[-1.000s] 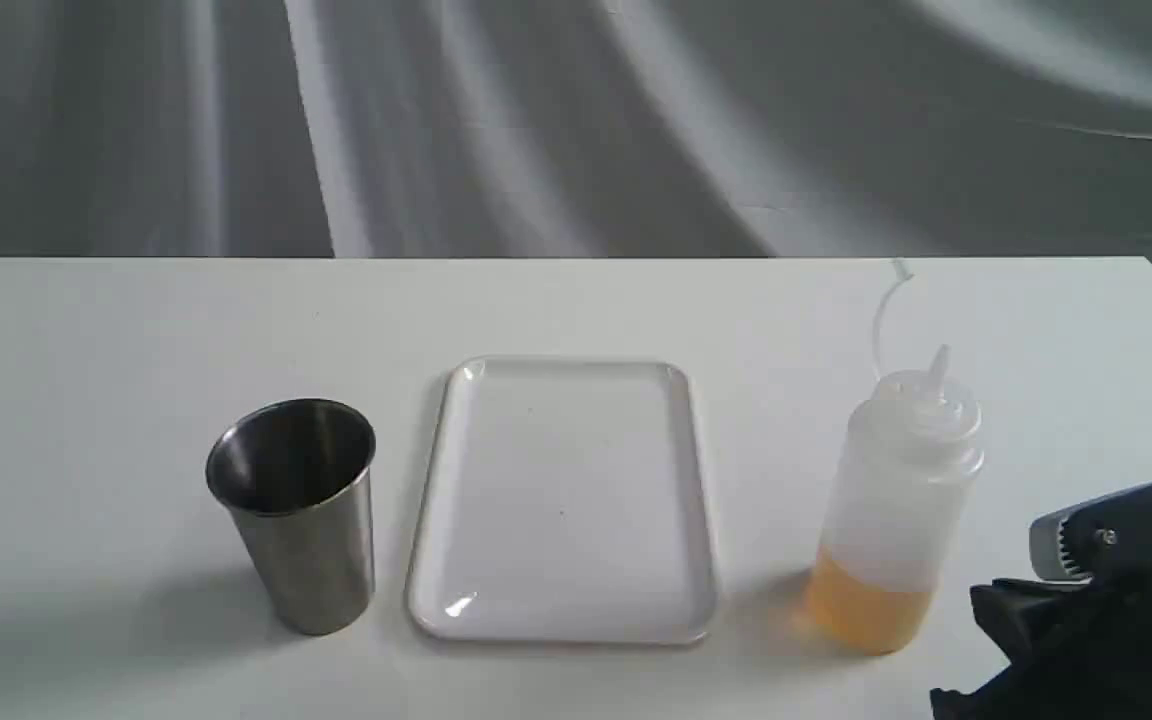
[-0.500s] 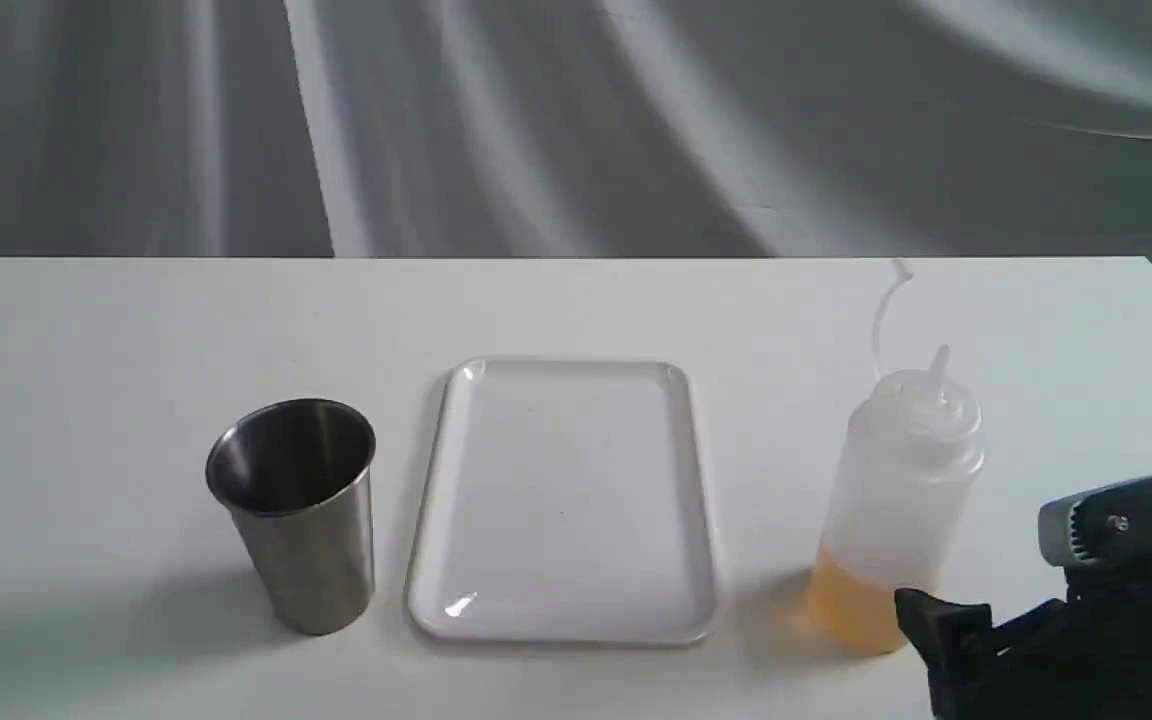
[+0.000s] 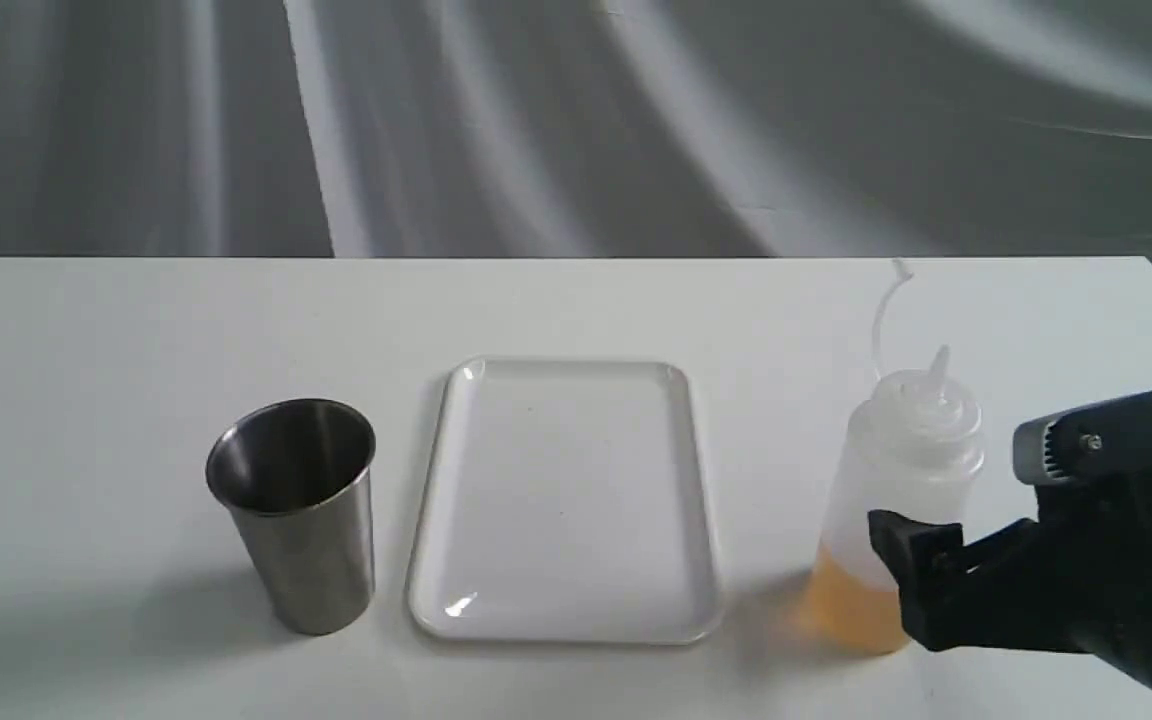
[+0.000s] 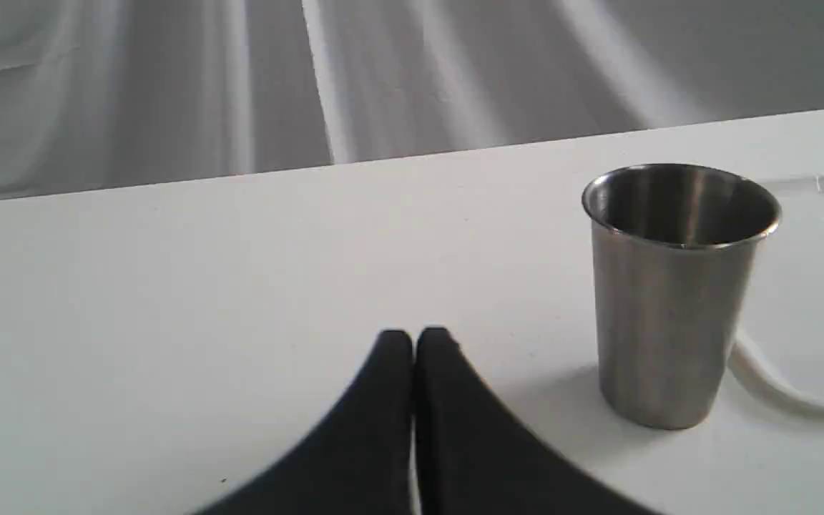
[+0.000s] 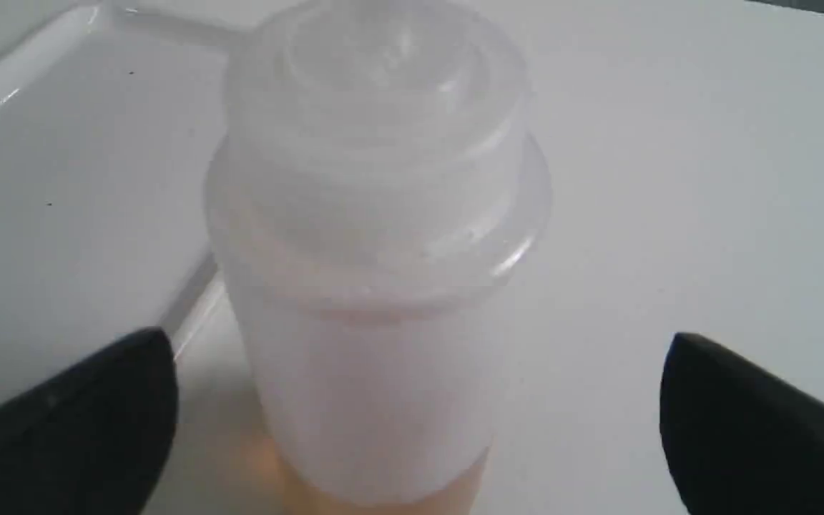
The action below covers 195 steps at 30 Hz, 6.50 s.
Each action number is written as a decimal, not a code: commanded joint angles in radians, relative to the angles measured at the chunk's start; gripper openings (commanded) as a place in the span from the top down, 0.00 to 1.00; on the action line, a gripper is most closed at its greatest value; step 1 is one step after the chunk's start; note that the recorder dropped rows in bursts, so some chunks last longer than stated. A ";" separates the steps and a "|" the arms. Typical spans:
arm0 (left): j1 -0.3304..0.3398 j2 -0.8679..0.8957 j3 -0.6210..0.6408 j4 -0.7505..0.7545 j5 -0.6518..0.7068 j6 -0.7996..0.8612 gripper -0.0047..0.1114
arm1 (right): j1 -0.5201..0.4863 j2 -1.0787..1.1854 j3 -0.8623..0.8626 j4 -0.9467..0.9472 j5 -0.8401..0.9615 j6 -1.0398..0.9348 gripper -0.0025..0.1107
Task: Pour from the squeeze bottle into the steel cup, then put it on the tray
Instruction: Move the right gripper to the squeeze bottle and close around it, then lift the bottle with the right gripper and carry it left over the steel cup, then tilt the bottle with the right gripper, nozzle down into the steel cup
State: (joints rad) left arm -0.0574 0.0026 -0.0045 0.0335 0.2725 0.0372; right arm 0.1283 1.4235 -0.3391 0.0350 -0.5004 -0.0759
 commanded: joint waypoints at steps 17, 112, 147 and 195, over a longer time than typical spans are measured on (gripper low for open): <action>-0.006 -0.003 0.004 -0.001 -0.007 -0.003 0.96 | 0.002 0.247 -0.128 -0.050 -0.081 0.004 0.18; -0.006 -0.003 0.004 -0.001 -0.007 -0.005 0.96 | 0.602 0.670 -1.426 -0.912 1.324 0.250 0.98; -0.006 -0.003 0.004 -0.001 -0.007 -0.002 0.96 | 0.709 0.712 -1.424 -1.131 1.487 0.233 0.98; -0.006 -0.003 0.004 -0.001 -0.007 -0.002 0.96 | 0.732 0.712 -1.325 -1.343 1.542 0.213 0.98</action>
State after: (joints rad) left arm -0.0574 0.0026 -0.0045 0.0335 0.2725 0.0368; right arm 0.8612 2.1496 -1.6625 -1.2540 1.0219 0.1519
